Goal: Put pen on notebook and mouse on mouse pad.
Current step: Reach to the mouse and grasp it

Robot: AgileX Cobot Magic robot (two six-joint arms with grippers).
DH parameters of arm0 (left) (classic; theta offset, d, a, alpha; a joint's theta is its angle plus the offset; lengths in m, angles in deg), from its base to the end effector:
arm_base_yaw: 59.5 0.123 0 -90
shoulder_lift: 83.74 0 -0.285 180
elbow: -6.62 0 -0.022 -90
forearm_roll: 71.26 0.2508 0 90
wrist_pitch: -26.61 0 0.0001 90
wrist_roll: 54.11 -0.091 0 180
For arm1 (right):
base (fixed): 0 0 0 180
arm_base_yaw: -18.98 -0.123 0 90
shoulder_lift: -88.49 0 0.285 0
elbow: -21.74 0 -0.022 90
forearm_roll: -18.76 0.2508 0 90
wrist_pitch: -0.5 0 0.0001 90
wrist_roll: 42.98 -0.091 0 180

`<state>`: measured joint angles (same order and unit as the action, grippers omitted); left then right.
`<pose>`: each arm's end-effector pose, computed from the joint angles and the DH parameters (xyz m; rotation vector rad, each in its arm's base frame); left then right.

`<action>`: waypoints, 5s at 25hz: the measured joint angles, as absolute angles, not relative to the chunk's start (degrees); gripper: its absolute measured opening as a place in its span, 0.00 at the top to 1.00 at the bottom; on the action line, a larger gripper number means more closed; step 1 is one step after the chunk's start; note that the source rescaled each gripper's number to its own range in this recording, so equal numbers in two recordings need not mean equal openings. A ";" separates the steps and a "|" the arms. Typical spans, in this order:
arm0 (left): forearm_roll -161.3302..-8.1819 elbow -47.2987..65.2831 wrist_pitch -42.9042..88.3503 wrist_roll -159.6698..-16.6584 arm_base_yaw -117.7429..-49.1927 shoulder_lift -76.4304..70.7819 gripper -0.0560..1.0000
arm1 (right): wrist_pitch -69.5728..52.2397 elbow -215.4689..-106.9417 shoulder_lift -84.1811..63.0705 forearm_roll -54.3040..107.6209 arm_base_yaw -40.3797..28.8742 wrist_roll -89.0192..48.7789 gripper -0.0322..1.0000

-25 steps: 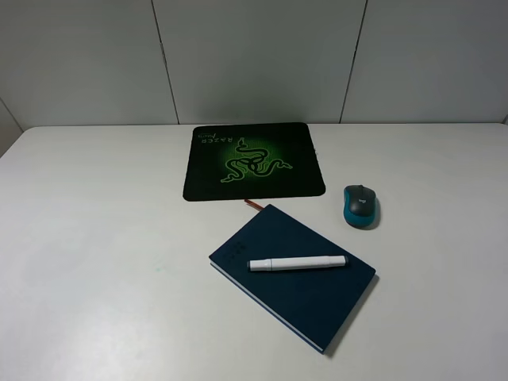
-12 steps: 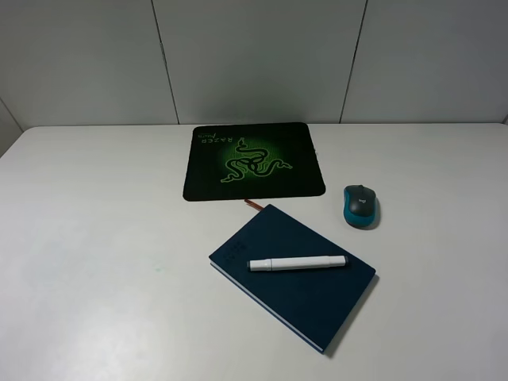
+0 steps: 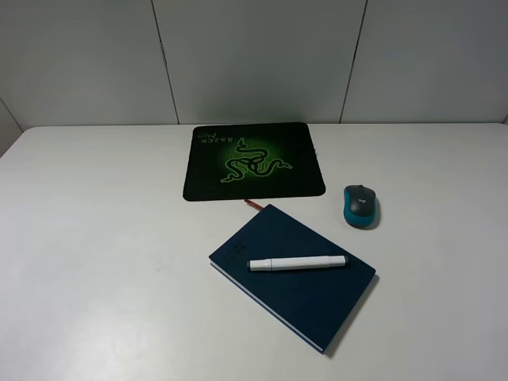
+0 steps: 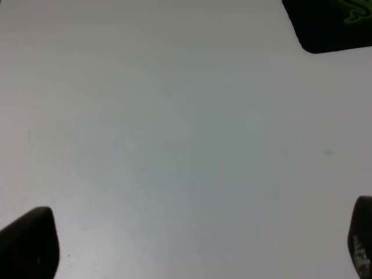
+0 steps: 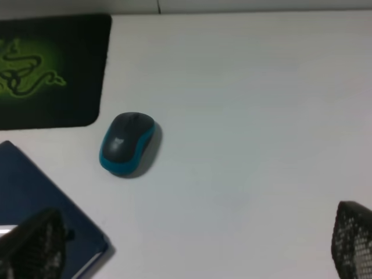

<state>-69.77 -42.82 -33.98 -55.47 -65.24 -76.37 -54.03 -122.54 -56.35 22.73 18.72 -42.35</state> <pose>-0.0038 0.0025 0.2733 0.1258 2.0449 -0.0165 0.0708 0.0055 0.3374 -0.0049 2.1877 0.0808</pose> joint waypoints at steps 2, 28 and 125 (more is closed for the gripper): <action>-69.72 -42.82 -33.98 -55.47 -65.24 -76.37 0.00 | -53.82 -124.47 -51.43 22.73 18.72 -41.40 0.00; -69.72 -42.82 -33.98 -55.47 -65.24 -76.37 0.00 | -57.64 -153.12 3.32 19.92 11.63 -44.53 0.00; -69.72 -42.82 -33.98 -55.47 -65.24 -76.37 0.00 | -49.31 -159.10 38.04 20.35 3.56 -56.36 0.40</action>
<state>-69.72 -42.82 -33.98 -55.47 -65.24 -76.37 -49.31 -159.10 38.04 20.35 3.56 -56.36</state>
